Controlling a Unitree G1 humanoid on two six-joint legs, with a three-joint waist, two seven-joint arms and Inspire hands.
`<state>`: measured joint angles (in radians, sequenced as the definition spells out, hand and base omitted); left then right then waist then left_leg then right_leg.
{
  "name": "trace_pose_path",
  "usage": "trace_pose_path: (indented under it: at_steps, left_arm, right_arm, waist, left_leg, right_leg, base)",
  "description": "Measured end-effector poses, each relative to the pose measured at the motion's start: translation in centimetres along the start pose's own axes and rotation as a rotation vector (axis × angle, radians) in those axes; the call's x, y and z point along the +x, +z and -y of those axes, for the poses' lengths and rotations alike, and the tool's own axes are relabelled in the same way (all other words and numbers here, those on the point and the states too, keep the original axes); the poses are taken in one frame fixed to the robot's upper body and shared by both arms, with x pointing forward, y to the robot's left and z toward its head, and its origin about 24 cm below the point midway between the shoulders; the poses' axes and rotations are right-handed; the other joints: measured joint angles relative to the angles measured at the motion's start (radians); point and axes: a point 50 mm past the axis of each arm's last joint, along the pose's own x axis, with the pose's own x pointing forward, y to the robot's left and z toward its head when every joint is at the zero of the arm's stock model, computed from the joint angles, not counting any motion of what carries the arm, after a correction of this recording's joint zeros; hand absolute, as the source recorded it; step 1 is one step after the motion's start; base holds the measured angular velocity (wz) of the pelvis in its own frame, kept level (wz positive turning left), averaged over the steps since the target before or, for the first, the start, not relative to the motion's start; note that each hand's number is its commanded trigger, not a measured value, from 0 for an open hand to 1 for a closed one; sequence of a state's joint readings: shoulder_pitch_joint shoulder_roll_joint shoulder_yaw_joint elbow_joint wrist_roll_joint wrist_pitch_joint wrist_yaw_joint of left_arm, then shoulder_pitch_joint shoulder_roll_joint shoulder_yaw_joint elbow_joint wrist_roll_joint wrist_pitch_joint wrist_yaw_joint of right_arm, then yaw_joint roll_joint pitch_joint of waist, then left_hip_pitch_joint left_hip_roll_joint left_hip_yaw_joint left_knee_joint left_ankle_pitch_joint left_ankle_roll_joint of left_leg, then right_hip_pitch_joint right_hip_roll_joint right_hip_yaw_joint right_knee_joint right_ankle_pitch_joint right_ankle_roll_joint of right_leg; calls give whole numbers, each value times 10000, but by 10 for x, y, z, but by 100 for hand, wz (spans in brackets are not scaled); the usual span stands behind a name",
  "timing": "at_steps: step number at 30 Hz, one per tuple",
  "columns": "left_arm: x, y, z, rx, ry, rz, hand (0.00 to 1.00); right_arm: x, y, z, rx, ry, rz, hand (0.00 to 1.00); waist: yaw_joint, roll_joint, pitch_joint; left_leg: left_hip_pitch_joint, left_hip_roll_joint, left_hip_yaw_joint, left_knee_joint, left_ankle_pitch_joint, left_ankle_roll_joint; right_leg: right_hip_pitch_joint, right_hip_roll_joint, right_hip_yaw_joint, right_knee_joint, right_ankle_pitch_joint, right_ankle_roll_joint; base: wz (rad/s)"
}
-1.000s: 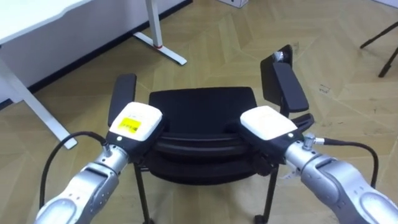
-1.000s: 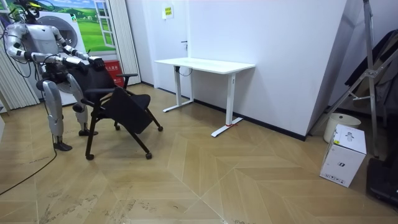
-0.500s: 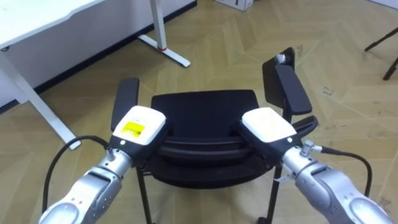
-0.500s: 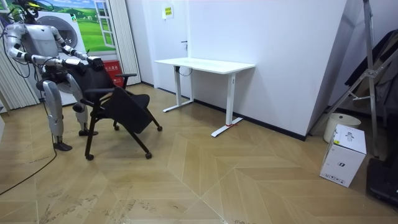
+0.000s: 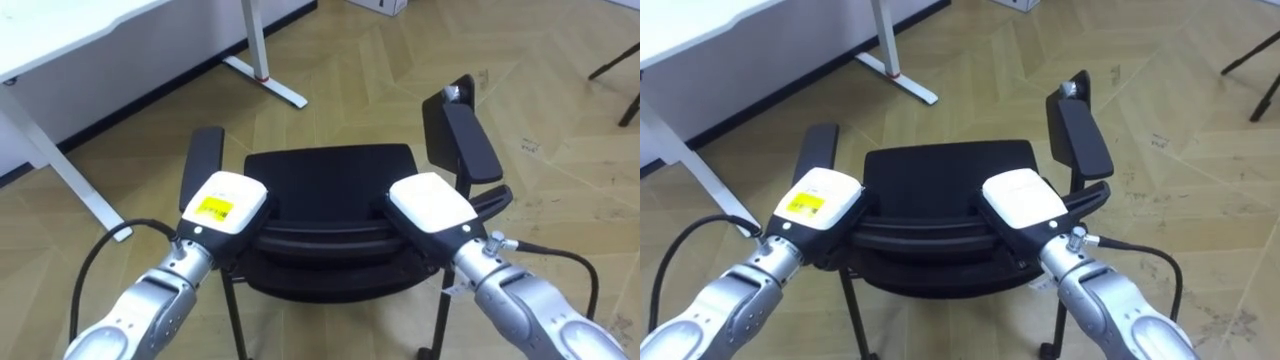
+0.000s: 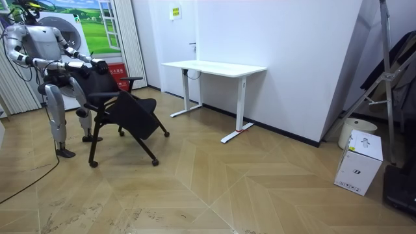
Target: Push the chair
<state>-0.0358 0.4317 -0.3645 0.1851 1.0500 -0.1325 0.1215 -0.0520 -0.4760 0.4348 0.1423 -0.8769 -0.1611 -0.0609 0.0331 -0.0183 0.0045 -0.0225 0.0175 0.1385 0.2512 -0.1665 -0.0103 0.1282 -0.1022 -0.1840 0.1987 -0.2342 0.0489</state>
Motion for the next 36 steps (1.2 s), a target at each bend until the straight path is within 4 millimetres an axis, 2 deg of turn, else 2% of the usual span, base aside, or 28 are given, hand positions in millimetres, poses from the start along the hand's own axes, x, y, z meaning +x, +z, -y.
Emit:
trace_pose_path:
  at_steps: [18,24,26,29,32,35,36]
  left_arm:
    - [-1,1,1,-14,-8,69,100]
    - [1,3,5,-93,-155,53,100]
    - [1,3,5,-88,-205,77,100]
    - [2,3,4,-8,-280,113,100]
    - [0,2,5,-34,-269,77,100]
    - [-1,0,6,-68,-274,80,100]
    - [-1,0,8,-113,-346,84,100]
  right_arm:
    - [-1,-1,-2,-60,-95,41,100]
    - [-2,-4,-8,11,105,-72,100]
    - [-2,-4,-9,78,136,-106,100]
    - [-4,-4,-12,297,174,-181,100]
    - [-4,-3,-15,449,191,-181,100]
    - [-4,-3,-17,542,168,-125,100]
    - [-5,-3,-19,554,235,-101,100]
  waist:
    - [-49,-24,12]
    - [-57,-55,31]
    - [-45,14,51]
    - [-28,-44,82]
    - [73,-100,100]
    - [140,-133,99]
    - [142,-109,73]
  left_leg:
    - [-29,-2,-115,95,0,-1]
    - [-195,103,-115,903,-230,12]
    - [-264,295,-171,1351,-634,-47]
    - [-444,409,-358,1957,-902,-102]
    - [-632,609,-359,2579,-1042,-215]
    - [-980,786,-320,3416,-1039,-213]
    - [-1158,885,-327,3915,-1035,-213]
  right_leg:
    - [143,-7,-179,11,-1,0]
    - [299,42,-227,110,-47,5]
    - [285,173,-235,424,-269,-39]
    - [228,230,-387,993,-654,-120]
    - [43,305,-383,1663,-1046,-269]
    - [-103,367,-401,2113,-1396,-427]
    - [-84,416,-443,2339,-1618,-483]
  base:
    - [1]
    - [5]
    - [0]
    - [16]
    - [2]
    - [7]
    - [17]
